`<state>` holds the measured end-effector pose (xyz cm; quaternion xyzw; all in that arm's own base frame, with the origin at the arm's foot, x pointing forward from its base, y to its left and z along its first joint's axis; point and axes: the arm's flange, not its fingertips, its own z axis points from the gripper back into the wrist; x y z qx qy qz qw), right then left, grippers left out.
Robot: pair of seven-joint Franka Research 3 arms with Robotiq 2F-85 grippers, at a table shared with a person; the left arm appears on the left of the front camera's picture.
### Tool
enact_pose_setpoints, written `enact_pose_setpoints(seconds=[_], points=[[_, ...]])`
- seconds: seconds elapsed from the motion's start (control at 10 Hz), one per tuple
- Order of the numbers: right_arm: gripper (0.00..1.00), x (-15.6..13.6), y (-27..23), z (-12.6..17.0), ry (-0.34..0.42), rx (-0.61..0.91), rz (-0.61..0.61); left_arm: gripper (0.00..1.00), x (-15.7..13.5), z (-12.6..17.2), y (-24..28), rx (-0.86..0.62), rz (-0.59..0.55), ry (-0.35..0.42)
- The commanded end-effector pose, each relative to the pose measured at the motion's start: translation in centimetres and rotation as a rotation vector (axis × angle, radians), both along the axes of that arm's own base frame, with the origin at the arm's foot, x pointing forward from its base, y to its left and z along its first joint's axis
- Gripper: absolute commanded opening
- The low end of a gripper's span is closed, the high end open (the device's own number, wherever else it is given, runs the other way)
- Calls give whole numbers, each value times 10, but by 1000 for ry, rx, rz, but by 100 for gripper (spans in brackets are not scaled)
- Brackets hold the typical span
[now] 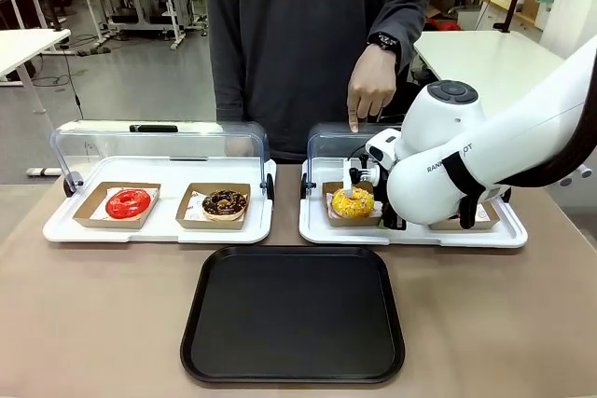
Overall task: Move the third donut from the left to the tray.
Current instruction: Pick up the Paper togo box containing the Donut indicated by the person and place it on the Handle tray.
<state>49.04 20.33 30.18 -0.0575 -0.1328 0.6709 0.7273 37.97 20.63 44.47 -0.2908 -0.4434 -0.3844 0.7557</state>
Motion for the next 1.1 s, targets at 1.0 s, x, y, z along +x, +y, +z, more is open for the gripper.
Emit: enact_pose_setpoints(seconds=[1.0], points=[[2,-28,-4,40,-66,42,-34,100,0,2,1,-4,-7,-7]])
